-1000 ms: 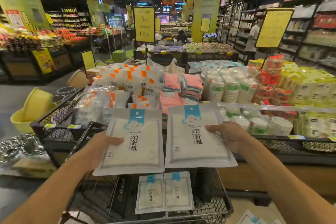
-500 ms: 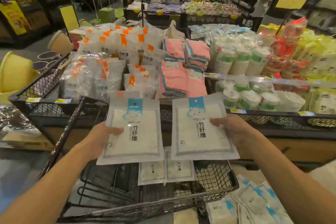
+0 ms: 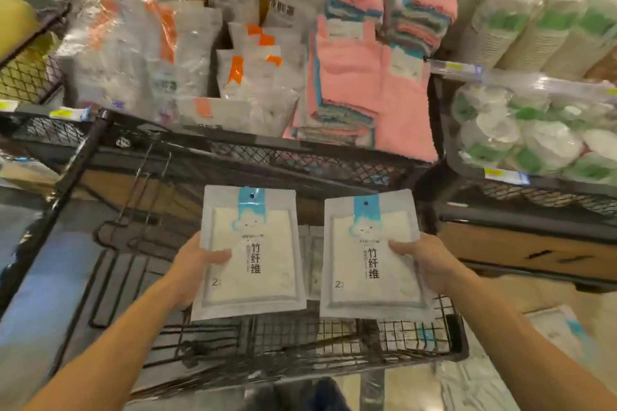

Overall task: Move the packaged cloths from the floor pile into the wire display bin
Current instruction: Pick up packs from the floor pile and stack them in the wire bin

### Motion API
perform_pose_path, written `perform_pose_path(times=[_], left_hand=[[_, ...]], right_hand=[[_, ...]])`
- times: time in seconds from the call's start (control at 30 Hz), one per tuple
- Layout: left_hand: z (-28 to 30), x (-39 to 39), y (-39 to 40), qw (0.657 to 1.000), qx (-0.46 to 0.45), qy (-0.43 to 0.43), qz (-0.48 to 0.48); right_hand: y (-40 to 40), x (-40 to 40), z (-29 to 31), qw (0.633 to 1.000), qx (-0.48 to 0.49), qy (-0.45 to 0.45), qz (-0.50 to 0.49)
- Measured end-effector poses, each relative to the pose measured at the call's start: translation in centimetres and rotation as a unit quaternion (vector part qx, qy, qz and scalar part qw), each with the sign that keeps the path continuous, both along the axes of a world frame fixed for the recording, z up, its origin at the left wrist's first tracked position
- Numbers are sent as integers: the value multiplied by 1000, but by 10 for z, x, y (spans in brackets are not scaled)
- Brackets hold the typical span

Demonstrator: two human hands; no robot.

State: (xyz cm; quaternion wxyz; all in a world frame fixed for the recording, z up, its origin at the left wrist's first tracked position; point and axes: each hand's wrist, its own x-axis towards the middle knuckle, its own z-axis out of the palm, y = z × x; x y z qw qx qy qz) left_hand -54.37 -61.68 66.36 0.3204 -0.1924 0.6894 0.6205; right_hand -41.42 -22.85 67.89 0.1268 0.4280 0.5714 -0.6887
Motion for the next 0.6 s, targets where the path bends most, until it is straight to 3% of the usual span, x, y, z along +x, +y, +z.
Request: perform_pose_path(times=[0.47,0.6], left_hand=[[-265,-57,37,993,28,-66,-90],[-324,-70,58,994,-56,-30,-93]], right_hand=[[5,-43,-256,995,17,-95,-22],[9,-46,-327,996,-1,-87,-18]])
